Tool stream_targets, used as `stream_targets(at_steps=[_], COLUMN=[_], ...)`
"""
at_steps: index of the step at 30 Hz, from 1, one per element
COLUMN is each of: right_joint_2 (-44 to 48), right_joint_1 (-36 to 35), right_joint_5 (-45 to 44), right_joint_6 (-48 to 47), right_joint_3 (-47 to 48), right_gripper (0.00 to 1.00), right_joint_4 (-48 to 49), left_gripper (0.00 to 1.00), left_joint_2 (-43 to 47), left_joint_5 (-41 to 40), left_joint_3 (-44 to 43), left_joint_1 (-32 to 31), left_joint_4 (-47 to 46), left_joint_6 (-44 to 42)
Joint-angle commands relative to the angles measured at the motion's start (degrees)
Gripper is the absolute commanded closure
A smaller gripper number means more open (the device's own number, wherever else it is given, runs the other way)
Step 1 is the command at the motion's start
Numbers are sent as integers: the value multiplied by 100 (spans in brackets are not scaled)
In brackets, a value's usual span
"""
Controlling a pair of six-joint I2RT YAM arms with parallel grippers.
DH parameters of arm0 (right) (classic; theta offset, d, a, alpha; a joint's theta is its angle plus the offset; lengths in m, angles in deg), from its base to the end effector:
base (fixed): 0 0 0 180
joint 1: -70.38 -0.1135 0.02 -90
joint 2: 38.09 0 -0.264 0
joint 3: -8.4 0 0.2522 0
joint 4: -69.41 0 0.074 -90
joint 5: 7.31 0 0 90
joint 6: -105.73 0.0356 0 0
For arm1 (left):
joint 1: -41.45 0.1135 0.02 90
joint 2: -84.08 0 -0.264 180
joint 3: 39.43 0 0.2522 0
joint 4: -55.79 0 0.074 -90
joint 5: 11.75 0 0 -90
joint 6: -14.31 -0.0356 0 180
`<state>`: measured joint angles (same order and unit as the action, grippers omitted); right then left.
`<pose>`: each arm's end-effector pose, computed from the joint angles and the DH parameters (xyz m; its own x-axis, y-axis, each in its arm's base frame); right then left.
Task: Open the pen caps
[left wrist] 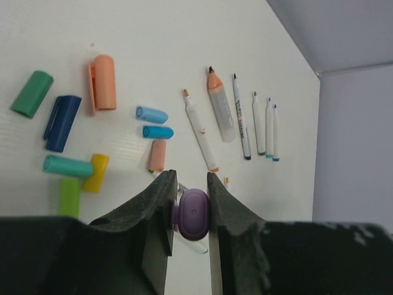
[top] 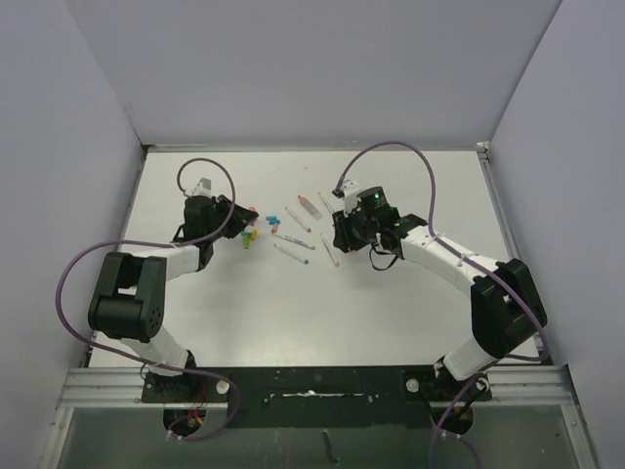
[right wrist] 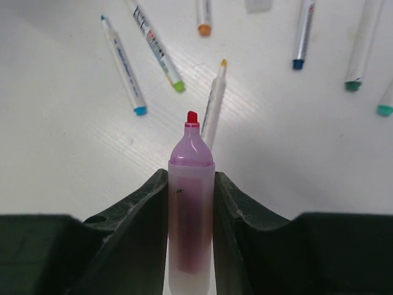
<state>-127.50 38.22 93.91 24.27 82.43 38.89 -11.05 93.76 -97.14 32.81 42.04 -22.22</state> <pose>0.2810 0.1848 0.2324 -0.6958 -0.2654 -0.6674 -0.5394 0.8067 0.2415 0.3378 -0.0610 0.1797 -0.5471 -0.7000 -0.4589 -0.0886 0.5936 -0.7998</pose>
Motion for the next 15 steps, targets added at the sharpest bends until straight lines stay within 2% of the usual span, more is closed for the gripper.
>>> stream_targets(at_steps=[1, 15], right_joint_2=[-142, -683], right_joint_1=[140, 616], right_joint_5=[-422, -215], right_joint_6=[-119, -88], right_joint_3=[459, 757], right_gripper=[100, 100], right_joint_4=[306, 578], left_gripper=[100, 100], left_joint_2=[466, 172], left_joint_5=[200, 328], left_joint_3=[304, 663], left_joint_1=[-1, -97], left_joint_4=[-61, 114], left_joint_6=[-201, -425])
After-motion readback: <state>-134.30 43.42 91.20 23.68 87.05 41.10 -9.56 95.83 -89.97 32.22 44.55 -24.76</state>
